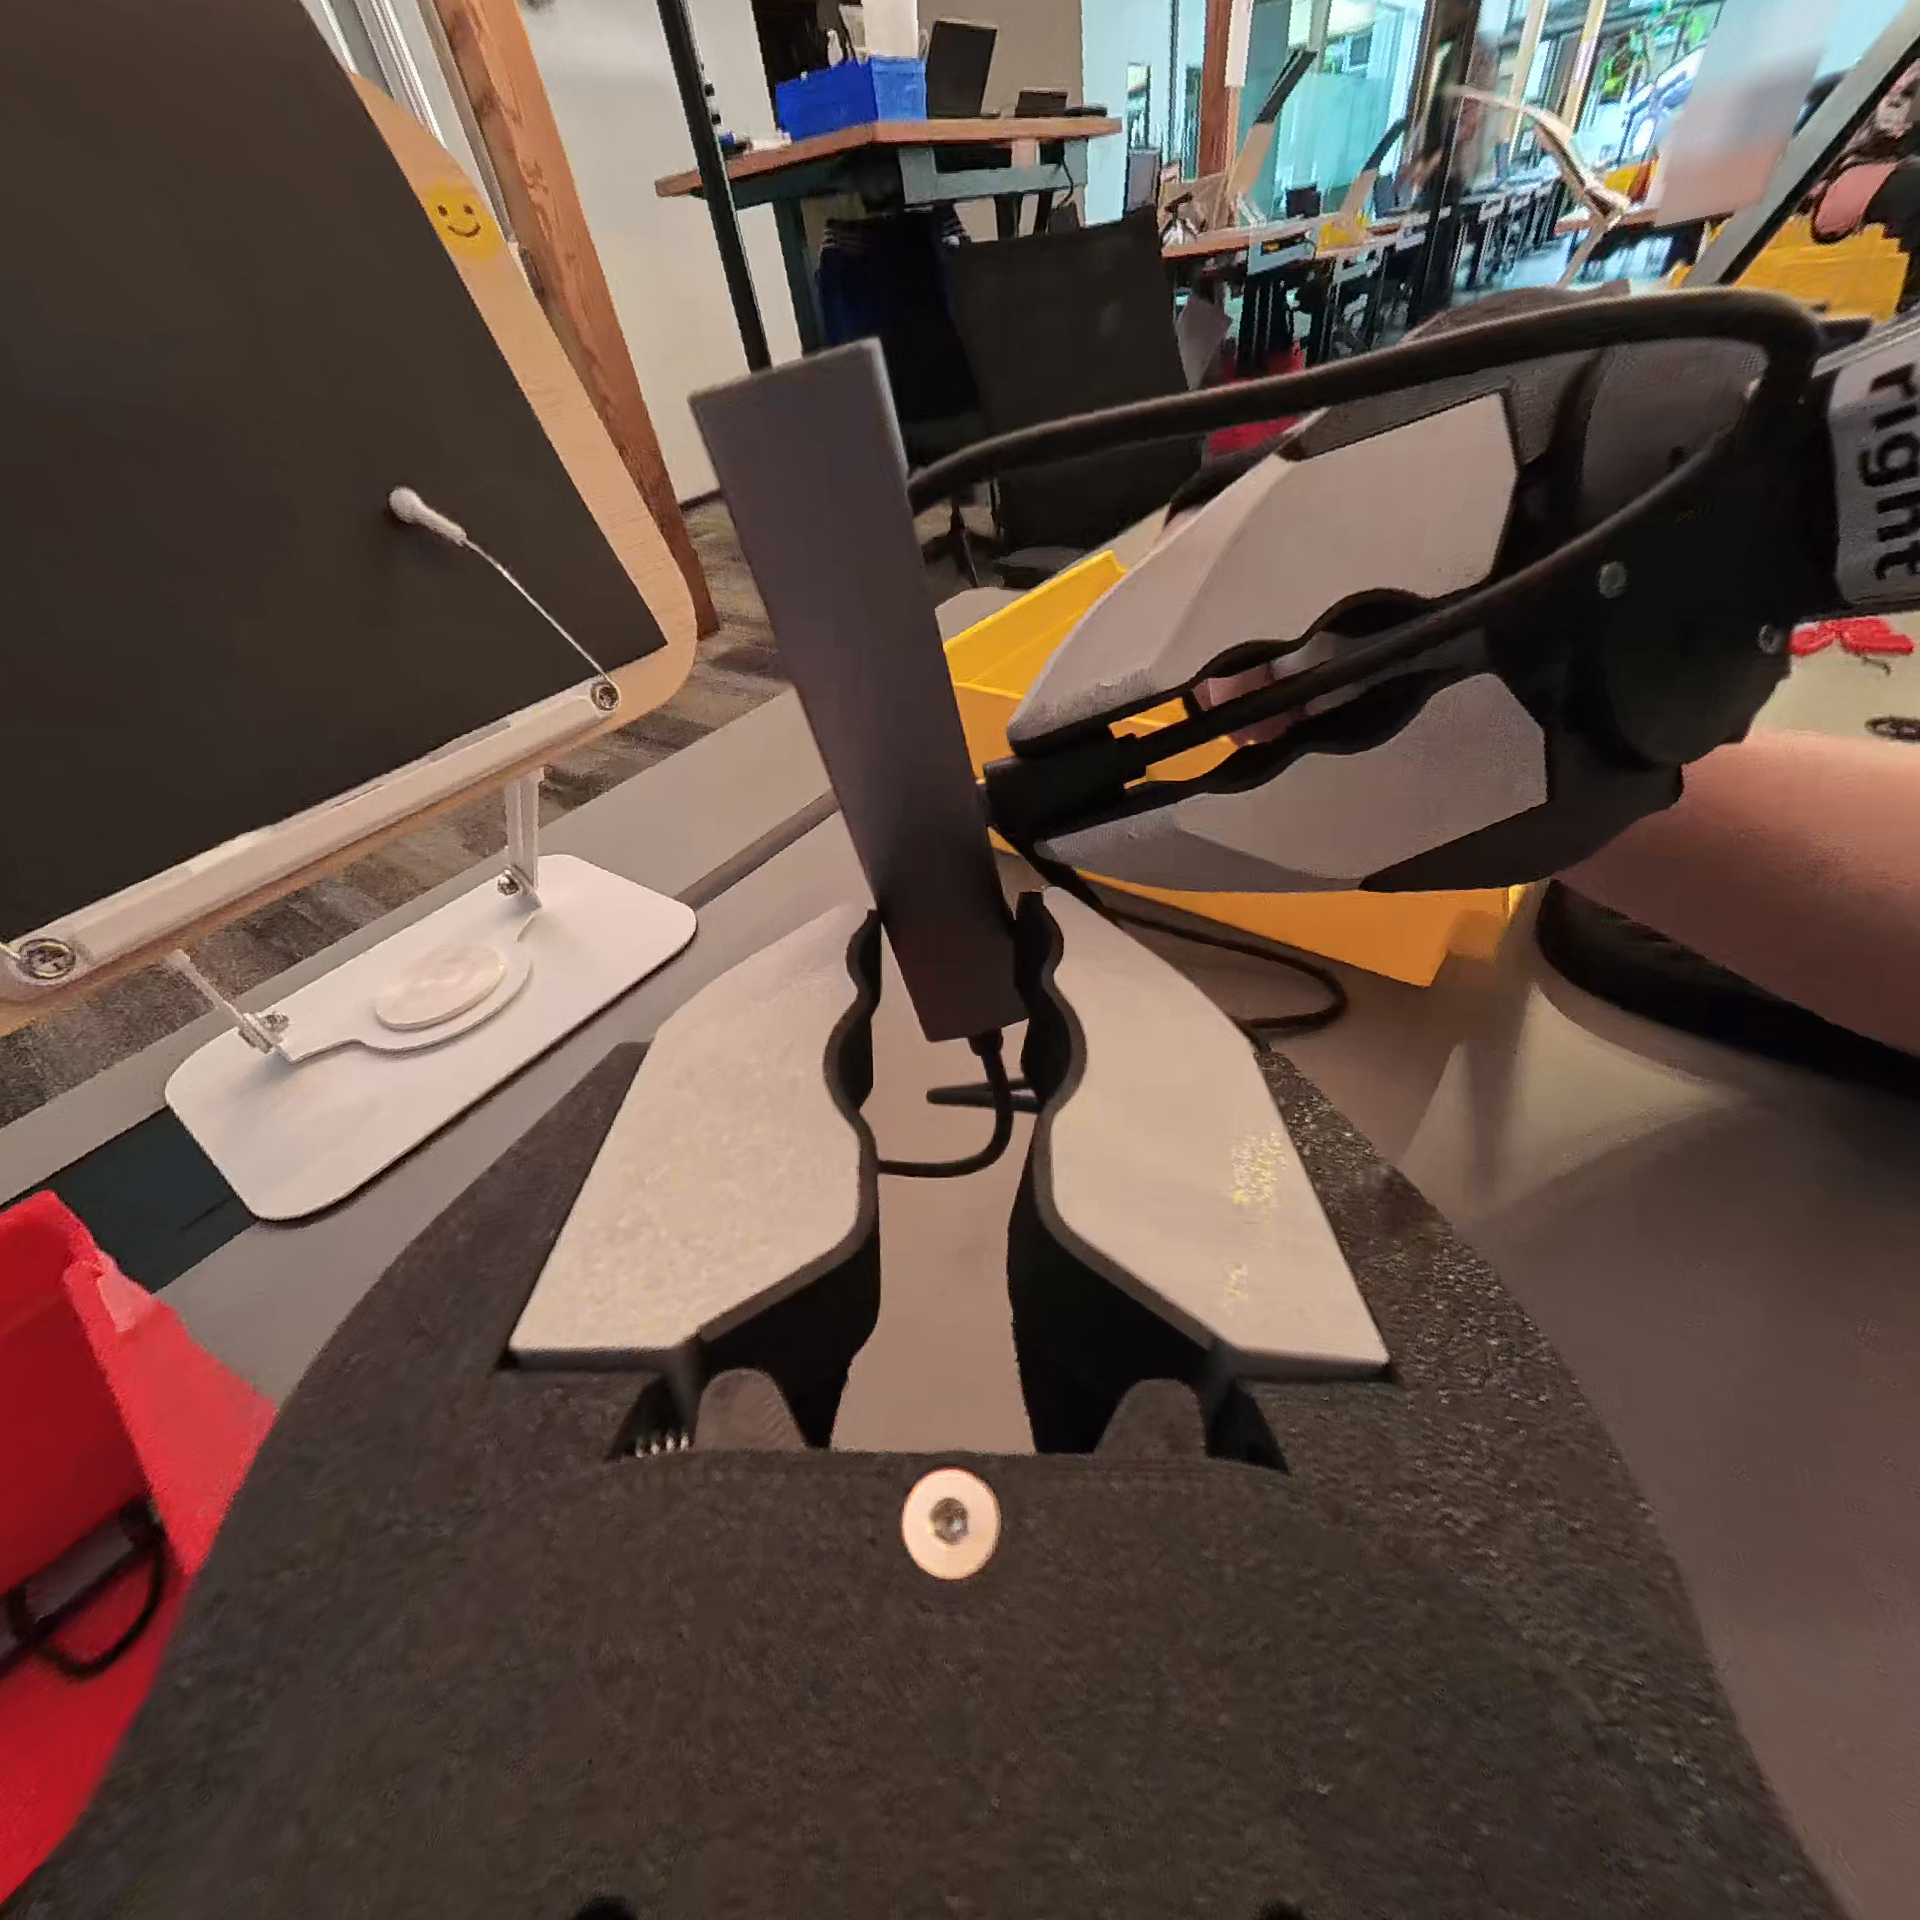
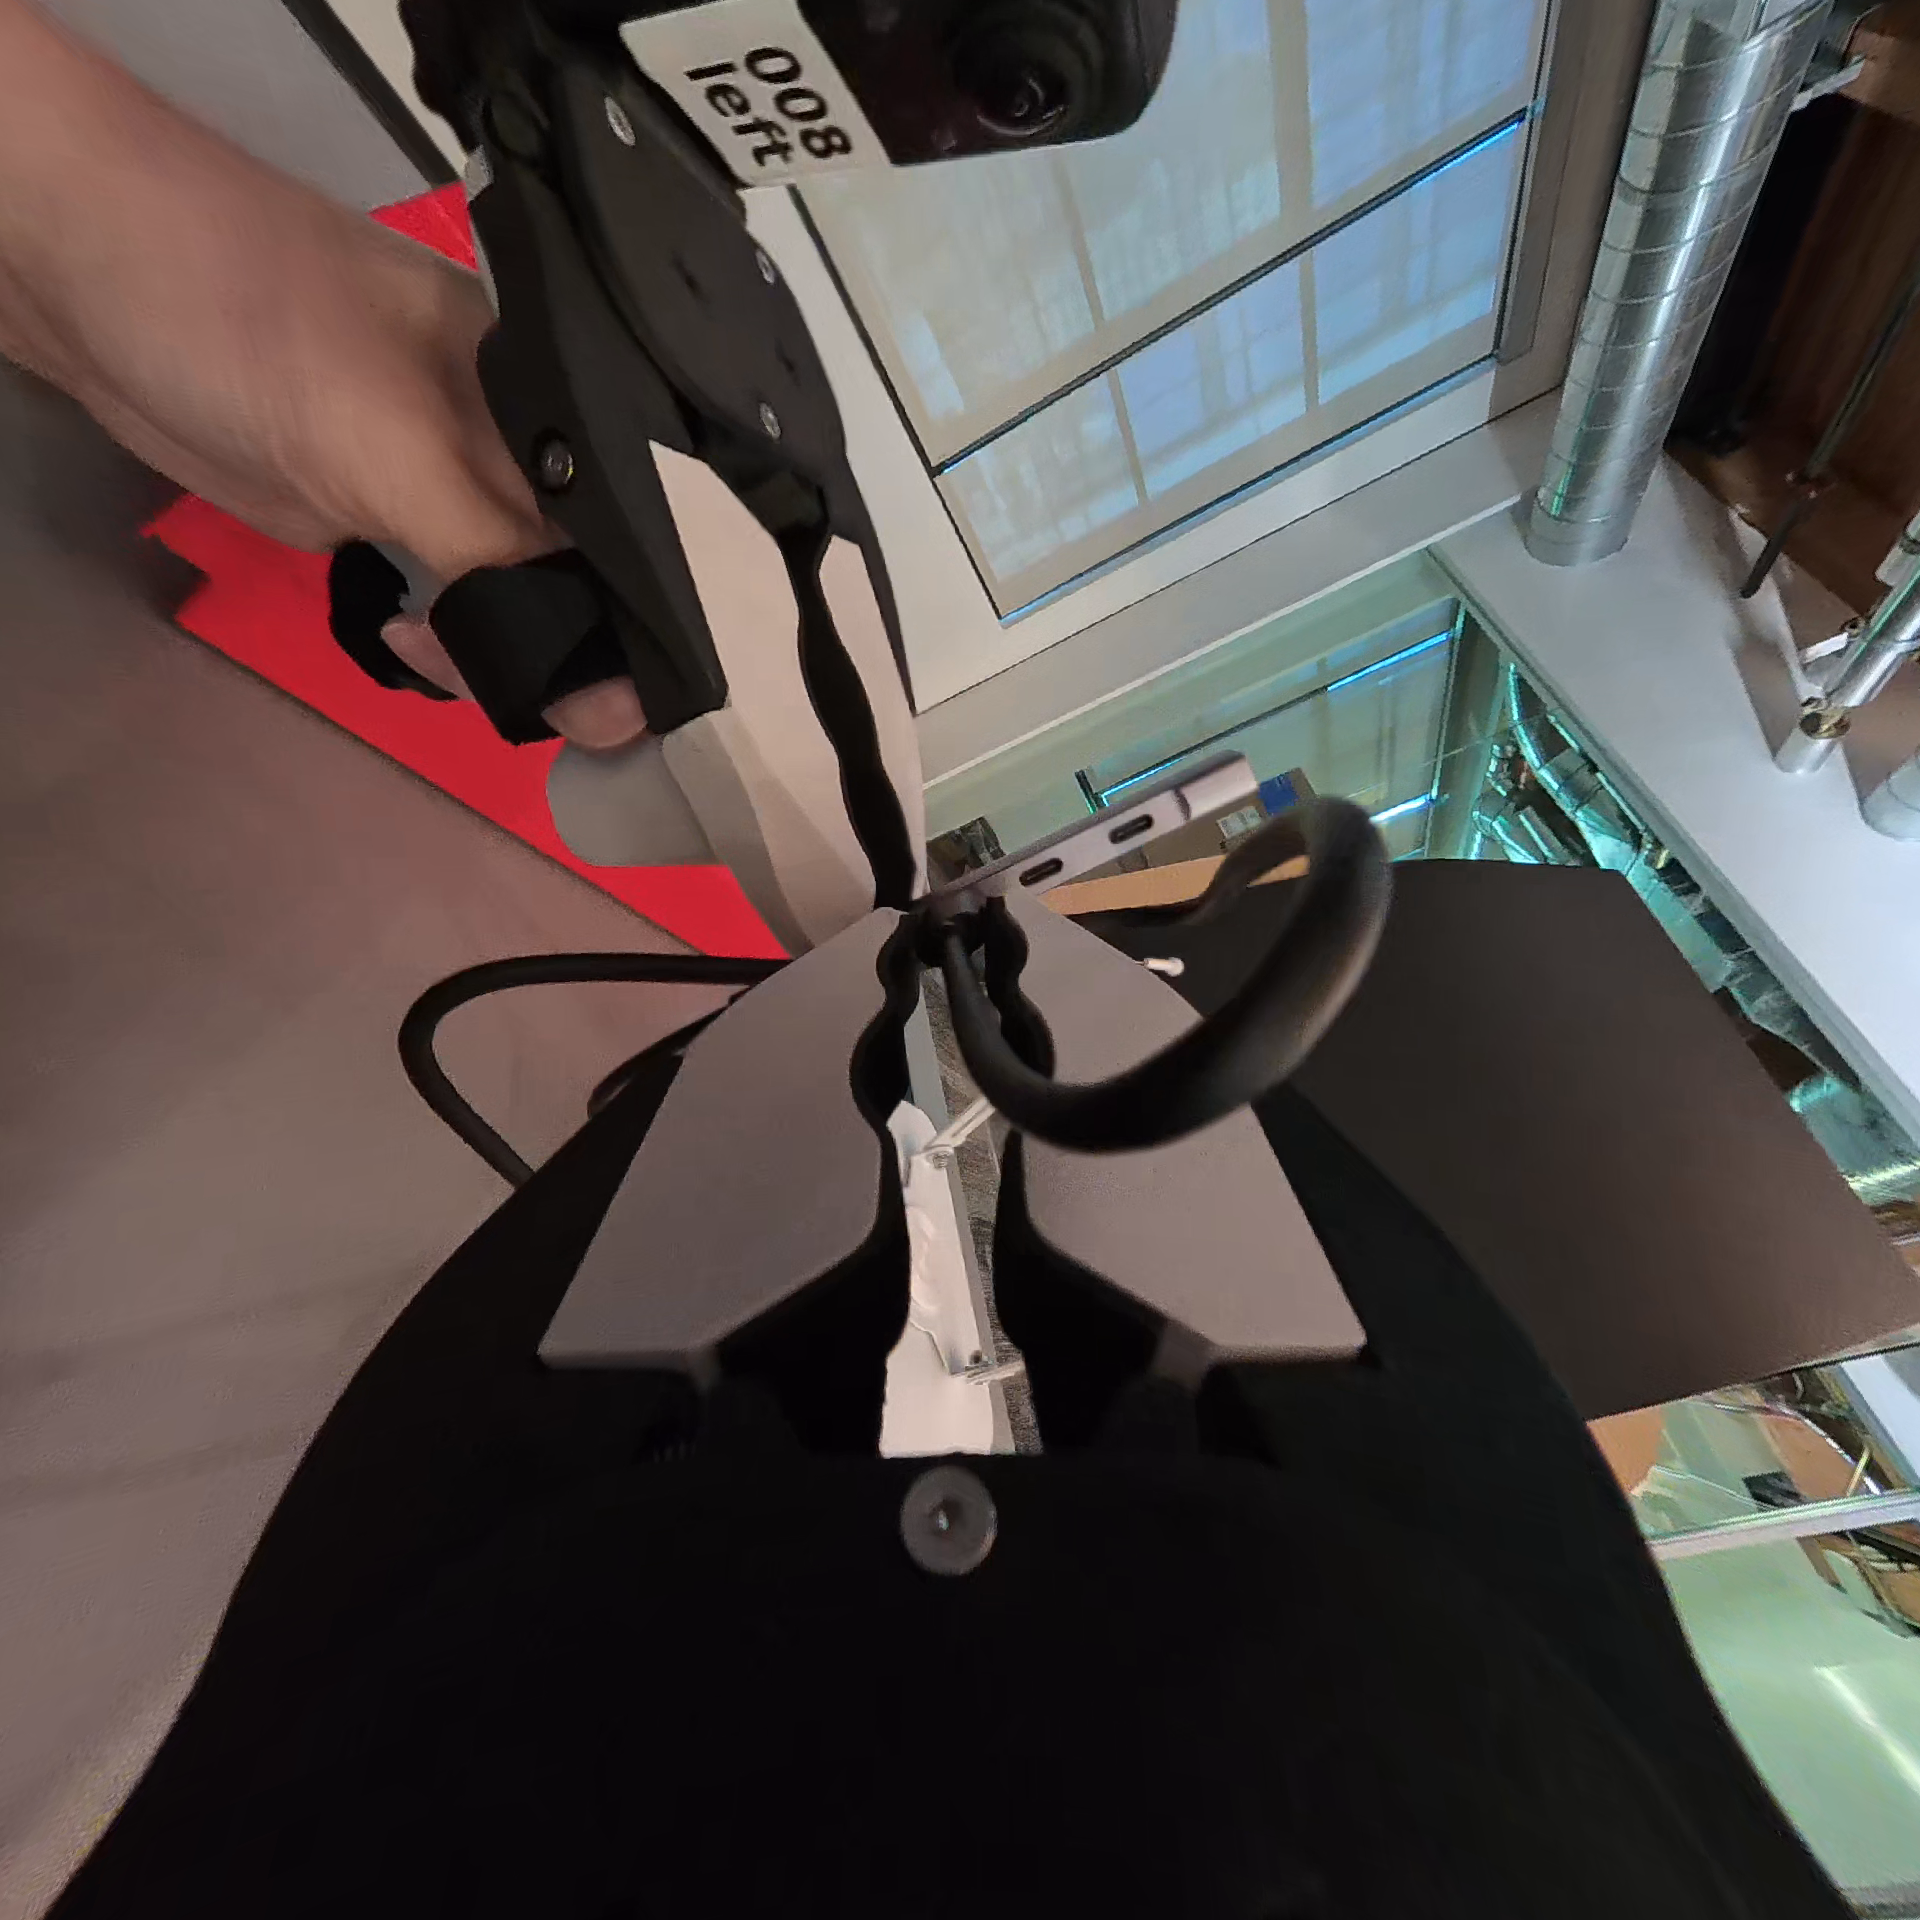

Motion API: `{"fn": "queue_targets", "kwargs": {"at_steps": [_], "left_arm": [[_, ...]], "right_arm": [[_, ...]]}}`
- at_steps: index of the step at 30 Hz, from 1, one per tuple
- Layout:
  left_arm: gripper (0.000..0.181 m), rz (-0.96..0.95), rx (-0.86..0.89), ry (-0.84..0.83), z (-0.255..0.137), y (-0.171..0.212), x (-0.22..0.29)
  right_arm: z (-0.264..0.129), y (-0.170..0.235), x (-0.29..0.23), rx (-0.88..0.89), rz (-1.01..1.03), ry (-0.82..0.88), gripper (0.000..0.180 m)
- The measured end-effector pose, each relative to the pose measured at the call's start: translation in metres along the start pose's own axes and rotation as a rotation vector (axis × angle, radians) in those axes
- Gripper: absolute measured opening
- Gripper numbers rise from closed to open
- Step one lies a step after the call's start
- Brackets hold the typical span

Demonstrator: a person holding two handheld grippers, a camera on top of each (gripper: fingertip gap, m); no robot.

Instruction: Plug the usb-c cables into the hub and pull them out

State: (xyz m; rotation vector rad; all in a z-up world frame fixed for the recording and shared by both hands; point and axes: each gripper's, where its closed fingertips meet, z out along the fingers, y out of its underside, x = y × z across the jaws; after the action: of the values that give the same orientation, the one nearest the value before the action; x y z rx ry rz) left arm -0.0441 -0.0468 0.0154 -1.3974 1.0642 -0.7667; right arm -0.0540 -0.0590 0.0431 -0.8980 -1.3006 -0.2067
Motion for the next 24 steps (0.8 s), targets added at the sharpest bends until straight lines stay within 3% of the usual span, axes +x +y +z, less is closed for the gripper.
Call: {"fn": "queue_targets", "kwargs": {"at_steps": [7,13,17,21,24], "left_arm": [[0.027,-0.123,0.110,0.128,-0.003,-0.007,0.006],[0.030,-0.346,0.247,0.364,-0.028,-0.032,0.013],[0.031,-0.379,0.237,0.546,-0.036,-0.036,0.035],[0.033,-0.406,0.186,0.708,-0.033,-0.035,0.065],[0.011,-0.409,0.179,0.770,-0.033,-0.035,0.075]], "right_arm": [[-0.006,-0.002,0.005,0.040,0.073,-0.039,0.014],[-0.028,-0.027,0.015,0.250,0.212,-0.137,0.014],[-0.043,-0.046,0.022,0.420,0.297,-0.181,0.014],[-0.045,-0.054,0.017,0.469,0.314,-0.231,0.014],[-0.043,-0.051,0.015,0.456,0.303,-0.234,0.014]]}}
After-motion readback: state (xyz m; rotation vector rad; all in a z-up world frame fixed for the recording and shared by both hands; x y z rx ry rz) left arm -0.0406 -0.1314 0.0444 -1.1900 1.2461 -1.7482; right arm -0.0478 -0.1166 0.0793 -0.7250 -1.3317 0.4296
